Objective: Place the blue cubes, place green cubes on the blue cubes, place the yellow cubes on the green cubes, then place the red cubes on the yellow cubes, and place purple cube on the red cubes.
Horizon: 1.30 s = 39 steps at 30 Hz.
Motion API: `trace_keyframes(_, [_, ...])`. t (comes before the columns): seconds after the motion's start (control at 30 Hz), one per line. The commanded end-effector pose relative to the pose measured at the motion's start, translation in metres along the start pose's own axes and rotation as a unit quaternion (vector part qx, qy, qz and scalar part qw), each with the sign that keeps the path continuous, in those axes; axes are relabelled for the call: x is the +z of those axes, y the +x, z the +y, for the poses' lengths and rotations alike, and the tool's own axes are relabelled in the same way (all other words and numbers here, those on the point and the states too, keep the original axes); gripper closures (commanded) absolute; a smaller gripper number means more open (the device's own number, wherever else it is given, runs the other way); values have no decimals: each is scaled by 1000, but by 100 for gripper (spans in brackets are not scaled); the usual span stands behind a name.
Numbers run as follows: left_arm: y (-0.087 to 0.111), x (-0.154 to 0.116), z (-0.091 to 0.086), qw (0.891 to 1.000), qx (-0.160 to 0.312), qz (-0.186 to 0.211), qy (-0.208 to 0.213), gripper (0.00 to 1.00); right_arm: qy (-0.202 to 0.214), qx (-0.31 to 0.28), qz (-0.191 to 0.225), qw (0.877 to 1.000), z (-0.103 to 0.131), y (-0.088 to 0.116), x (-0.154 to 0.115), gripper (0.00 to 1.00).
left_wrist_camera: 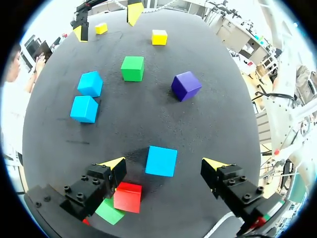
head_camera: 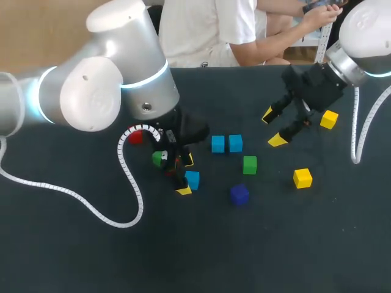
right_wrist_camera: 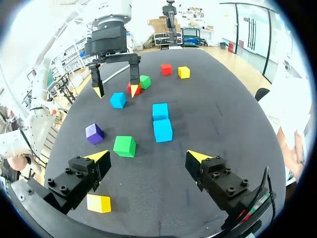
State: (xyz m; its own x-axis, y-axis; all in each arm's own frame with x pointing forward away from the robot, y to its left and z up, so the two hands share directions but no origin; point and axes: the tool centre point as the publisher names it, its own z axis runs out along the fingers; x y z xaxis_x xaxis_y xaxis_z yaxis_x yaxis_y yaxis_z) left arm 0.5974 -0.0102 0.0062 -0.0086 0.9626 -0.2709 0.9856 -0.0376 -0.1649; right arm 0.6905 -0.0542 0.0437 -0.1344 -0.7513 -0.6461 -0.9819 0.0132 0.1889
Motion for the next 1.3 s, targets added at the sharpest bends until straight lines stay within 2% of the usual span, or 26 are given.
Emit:
trace_keyframes(0.03, [0,1,3,1000,1,-1,3,0,0,-1,-1,1000,0,0,0,0])
trace_keyframes(0.5, [-1,5,3,1000,4,-4,5,1,0,-1,-1,1000,0,0,0,0])
trace_keyframes(0.63, [0,5,5,1000,4,-2,5,33,0,-1,-1,1000,0,0,0,0])
trace_keyframes(0.7, [0,6,6,1000,5,-1,7,60,0,-1,-1,1000,0,0,0,0])
trace_keyframes(0.8, [1,8,6,1000,6,1,9,85,0,-1,-1,1000,0,0,0,0])
trace_keyframes(0.87, [3,9,7,1000,3,0,11,82,0,-1,-1,1000,0,0,0,0])
trace_keyframes(0.9, [3,9,7,1000,3,0,11,74,0,-1,-1,1000,0,0,0,0])
trace_keyframes(0.97, [4,10,7,1000,2,0,12,80,0,-1,-1,1000,0,0,0,0])
trace_keyframes(1.0, [4,10,7,1000,2,1,12,87,0,-1,-1,1000,0,0,0,0])
trace_keyframes(1.03, [4,10,7,1000,1,1,12,100,0,-1,-1,1000,0,0,0,0])
trace_keyframes(1.17, [-1,5,7,1000,1,2,8,100,0,-1,-1,1000,0,0,0,0])
trace_keyframes(1.3, [-4,-3,9,1000,-21,3,5,100,0,-1,-1,1000,0,0,0,0])
